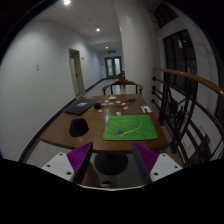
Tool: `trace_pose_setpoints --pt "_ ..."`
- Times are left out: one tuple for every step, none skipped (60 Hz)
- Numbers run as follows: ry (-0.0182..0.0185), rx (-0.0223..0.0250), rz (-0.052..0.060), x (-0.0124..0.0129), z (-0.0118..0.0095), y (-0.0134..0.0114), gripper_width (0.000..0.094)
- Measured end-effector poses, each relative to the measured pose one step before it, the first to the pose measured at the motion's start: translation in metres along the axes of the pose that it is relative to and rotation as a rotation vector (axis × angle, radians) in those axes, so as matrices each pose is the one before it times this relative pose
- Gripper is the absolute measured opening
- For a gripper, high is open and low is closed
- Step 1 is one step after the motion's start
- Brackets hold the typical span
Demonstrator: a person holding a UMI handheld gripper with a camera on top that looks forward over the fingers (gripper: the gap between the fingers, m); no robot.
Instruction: Arrange mouse
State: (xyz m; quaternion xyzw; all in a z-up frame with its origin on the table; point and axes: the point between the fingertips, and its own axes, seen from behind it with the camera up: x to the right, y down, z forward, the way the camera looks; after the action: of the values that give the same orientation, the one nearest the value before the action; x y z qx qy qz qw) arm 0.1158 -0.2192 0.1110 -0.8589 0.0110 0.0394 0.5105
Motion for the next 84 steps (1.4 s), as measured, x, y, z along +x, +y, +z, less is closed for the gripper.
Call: trace_pose_setpoints --pt "0.00073 0.00237 -0.0012 -0.00092 0.0002 -0.00056 0.0811" --pt "-0.00106 0.00394 -0.0027 -0.00174 0.00037 -0.00072 0.0812" --pt "-0.00473 0.00421 -0.0051 -0.00317 0.00058 -0.00028 0.0811" --pt "-0.00734 0.0053 -0.0068 -0.00433 0.00087 0.0 0.0811" --pt "-0.00982 0.0052 -0.007 -0.00576 0.00173 0.00047 0.0812" --pt "-0.01169 0.00431 -0.0067 -0.00638 0.00268 0.00073 0.0809" --pt "-0.01306 0.00284 -0.007 -0.00796 0.00297 0.00169 0.0808" --pt "-0.0127 0.00087 -0.0101 -0.00196 0.00226 0.00037 0.0808" --pt "-0.00799 0.00433 -0.0063 -0.02677 0.00569 0.00672 0.0808" --pt "-0.02029 0.00187 -0.0037 0.00311 0.00596 -0.00067 0.0808" --pt "-0.01288 0.00044 0.0012 -0.00835 0.0045 0.00071 0.081" --pt "-0.0097 -0.00132 0.0043 -0.00683 0.00487 0.00088 0.0809" --pt "-0.00818 -0.00298 0.0057 -0.00554 0.00485 0.00097 0.0809" --pt "-0.00758 -0.00346 0.0057 -0.00497 0.00537 0.00037 0.0809" --pt "-0.00764 -0.00245 0.0042 -0.00443 0.00611 -0.00015 0.0808" --pt "-0.00841 -0.00103 0.0027 -0.00479 0.00638 -0.00057 0.0808" --pt "-0.00898 -0.00027 0.0013 -0.00434 0.00702 -0.00108 0.0808" --pt "-0.00999 -0.00018 -0.0011 -0.00331 0.00689 0.00054 0.0808" --pt "-0.01261 -0.00147 0.0004 -0.00055 0.00916 -0.00299 0.0807" --pt "-0.00846 -0.00154 -0.001 -0.00394 0.00694 0.00012 0.0807" --pt "-0.00663 -0.00287 0.0006 -0.00353 0.0081 -0.00045 0.0807" --pt "-0.00596 -0.00311 0.001 -0.0033 0.00879 -0.00062 0.0808" --pt "-0.0064 -0.00272 0.0018 -0.00359 0.00891 -0.00075 0.0808" --pt "-0.0066 -0.0022 0.0026 -0.00349 0.00916 -0.00078 0.0806" --pt "-0.00657 -0.00186 0.003 -0.00379 0.00913 -0.00069 0.0807" --pt "-0.00252 -0.0025 0.0015 -0.00639 0.00963 -0.00052 0.0809" --pt "-0.0068 -0.00168 0.0031 -0.00162 0.00912 -0.00087 0.0809" --pt "-0.00539 -0.00392 0.0006 -0.00357 0.00757 0.00079 0.0808" --pt "-0.00476 -0.0052 -0.0007 -0.00327 0.00809 0.00039 0.0812" --pt "-0.00545 -0.00556 -0.0027 -0.00365 0.00833 0.00039 0.0809" --pt "-0.00785 -0.00444 -0.005 -0.00409 0.00773 0.00047 0.0808" --pt "-0.01027 -0.00114 -0.0087 -0.0047 0.00761 -0.00046 0.081" --pt "-0.00936 0.0001 -0.01 -0.00456 0.00694 -0.0005 0.0809" --pt "-0.00433 -0.00151 -0.0081 -0.00346 0.00732 -0.00037 0.081" --pt "0.00136 -0.00523 -0.0054 -0.00209 0.00759 0.0001 0.0812" --pt "0.00562 -0.00808 -0.005 -0.003 0.00729 0.00027 0.0806" --pt "0.00642 -0.00818 -0.0044 -0.0039 0.00433 0.00205 0.0807" --pt "0.00358 -0.00635 -0.0042 -0.00174 0.00457 0.00062 0.081" --pt "0.00476 -0.00627 -0.0053 -0.00071 0.00564 0.00057 0.0809" --pt "0.00596 -0.00619 -0.004 -0.00029 0.00536 0.00041 0.0807" --pt "0.00704 -0.00558 -0.0029 0.00035 0.00553 0.00044 0.0807" --pt "0.01339 -0.00639 -0.0022 0.00203 0.00503 0.00047 0.082" --pt "0.01414 -0.00108 -0.0049 0.00221 0.00534 -0.00128 0.0817" --pt "0.00989 0.0012 -0.0052 0.00128 0.00458 -0.00187 0.0819" --pt "0.0056 -0.00048 -0.0051 0.00007 0.00426 -0.00132 0.0815" --pt "0.00335 -0.00038 -0.0046 0.00397 0.00752 -0.00203 0.0814" --pt "0.00416 -0.00134 -0.001 -0.00106 0.00402 -0.00136 0.0812" --pt "0.00307 -0.00358 0.0 -0.0014 0.00176 -0.00147 0.0812" --pt "0.0027 -0.0027 0.0019 -0.0007 0.00308 -0.00147 0.0812" --pt "0.00075 -0.00202 0.0021 -0.00115 0.00377 -0.00179 0.0812" --pt "-0.00134 -0.00137 0.0012 -0.0015 0.00356 -0.00202 0.0812" --pt "-0.00166 -0.00134 -0.0006 -0.00155 0.00402 -0.00234 0.0813" --pt "-0.0019 -0.00271 -0.0018 -0.00036 0.00707 -0.00209 0.0813" --pt "-0.00075 -0.0035 -0.0003 -0.00168 0.00277 -0.00134 0.0809" --pt "0.00079 -0.00387 -0.0009 -0.00082 0.00375 -0.0013 0.0805" --pt "0.00272 -0.00387 -0.0022 -0.00061 0.00388 -0.00096 0.0801" --pt "0.00234 -0.00272 -0.0046 -0.0008 0.00377 -0.00082 0.0825" --pt "0.00533 -0.00197 -0.0066 0.00034 0.00361 -0.00072 0.0741" --pt "0.01184 -0.0036 -0.0099 0.00204 0.00331 0.00025 0.0658" --pt "0.00372 0.01422 -0.0051 0.00075 0.00393 -0.00375 0.0575" --pt "0.00071 0.01124 -0.0043 -0.00059 0.00127 -0.00367 0.0491" --pt "0.00256 0.00144 -0.0058 -0.00011 0.00008 -0.00038 0.0408" --pt "0.00201 0.00167 -0.0045 -0.00016 -0.00054 -0.00018 0.04" --pt "0.00024 0.00351 -0.0062 -0.0003 -0.00058 -0.00061 0.0378" --pt "-0.00089 0.00693 -0.0051 -0.00053 -0.00041 -0.00106 0.0363" --pt "-0.00192 0.00209 -0.0012 -0.00036 -0.00048 0.00023 0.0338" --pt "-0.00317 0.0057 0.0044 -0.00031 -0.00006 -0.00056 0.0321" --pt "-0.00543 0.00468 0.0063 -0.00086 -0.00049 -0.00053 0.0308" --pt "-0.00641 0.00332 0.0031 -0.00063 -0.00067 -0.00011 0.0299" --pt "-0.00606 0.00208 -0.0014 -0.00067 -0.00093 -0.00039 0.0293" --pt "-0.00638 0.0023 -0.0034 -0.00062 -0.00103 -0.00067 0.0289" --pt "-0.00866 -0.00225 -0.0019 -0.00081 -0.00143 0.00028 0.028" --pt "-0.0102 -0.00241 -0.0008 -0.00111 -0.00209 -0.00006 0.0274" --pt "-0.01258 -0.00362 0.0002 -0.00164 -0.00273 0.00006 0.0271" --pt "-0.0117 -0.00018 0.0005 -0.00189 -0.00336 -0.00047 0.027" --pt "-0.00979 0.00505 -0.0007 -0.00113 -0.00374 -0.00199 0.027" --pt "-0.00459 0.01005 -0.0036 0.00071 -0.0039 -0.00411 0.0267" --pt "0.00133 0.01245 -0.0071 0.00226 -0.00473 -0.00533 0.0267" --pt "0.00772 0.01414 -0.0099 0.00405 -0.00557 -0.0065 0.0266" --pt "0.01226 0.01638 -0.0107 0.00584 -0.00585 -0.0076 0.0267" --pt "0.01384 0.0178 -0.0103 0.00571 -0.00683 -0.00924 0.0268" --pt "0.01401 0.02065 -0.0088 0.0071 -0.00675 -0.0085 0.0268" --pt "0.01351 0.02153 -0.006 0.00836 -0.00682 -0.00955 0.027" --pt "0.01229 0.02082 -0.004 0.00881 -0.00641 -0.00956 0.0268"
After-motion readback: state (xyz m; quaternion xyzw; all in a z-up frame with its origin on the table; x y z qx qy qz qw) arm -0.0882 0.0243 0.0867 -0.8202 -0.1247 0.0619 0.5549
